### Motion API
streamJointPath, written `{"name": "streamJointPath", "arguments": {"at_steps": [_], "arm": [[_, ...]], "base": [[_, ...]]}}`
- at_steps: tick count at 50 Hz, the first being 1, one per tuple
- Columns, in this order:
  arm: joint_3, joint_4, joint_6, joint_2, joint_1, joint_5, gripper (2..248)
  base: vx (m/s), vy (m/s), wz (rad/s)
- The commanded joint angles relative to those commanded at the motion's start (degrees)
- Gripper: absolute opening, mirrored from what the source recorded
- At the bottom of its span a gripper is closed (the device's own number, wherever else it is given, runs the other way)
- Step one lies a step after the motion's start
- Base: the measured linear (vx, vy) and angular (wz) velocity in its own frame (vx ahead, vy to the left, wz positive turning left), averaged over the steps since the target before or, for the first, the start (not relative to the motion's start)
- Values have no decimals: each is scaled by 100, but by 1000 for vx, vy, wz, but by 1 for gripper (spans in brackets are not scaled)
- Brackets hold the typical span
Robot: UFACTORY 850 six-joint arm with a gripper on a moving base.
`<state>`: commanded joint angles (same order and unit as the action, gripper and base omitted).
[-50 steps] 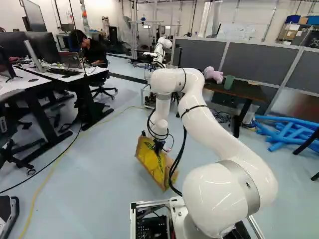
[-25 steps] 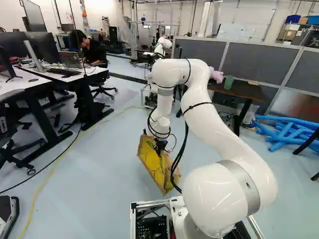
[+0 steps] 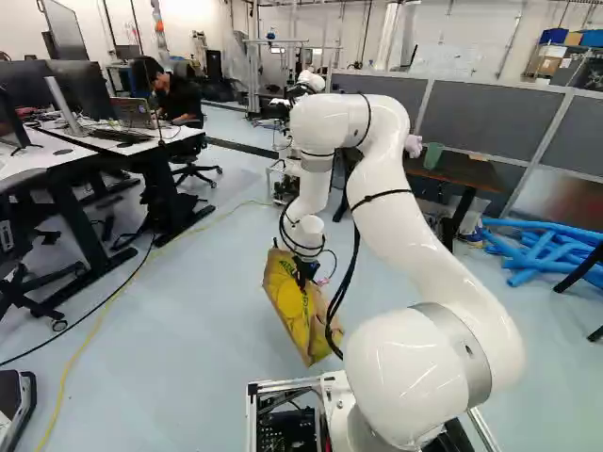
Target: Pick up the bag on the ground and place it on the table
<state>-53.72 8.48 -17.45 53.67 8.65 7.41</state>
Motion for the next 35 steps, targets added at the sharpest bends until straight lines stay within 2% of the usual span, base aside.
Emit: {"name": "streamJointPath", "arguments": {"at_steps": [35], "arm": [[696, 874, 0, -896, 25, -152, 22]], "base": [[0, 0, 0]]}}
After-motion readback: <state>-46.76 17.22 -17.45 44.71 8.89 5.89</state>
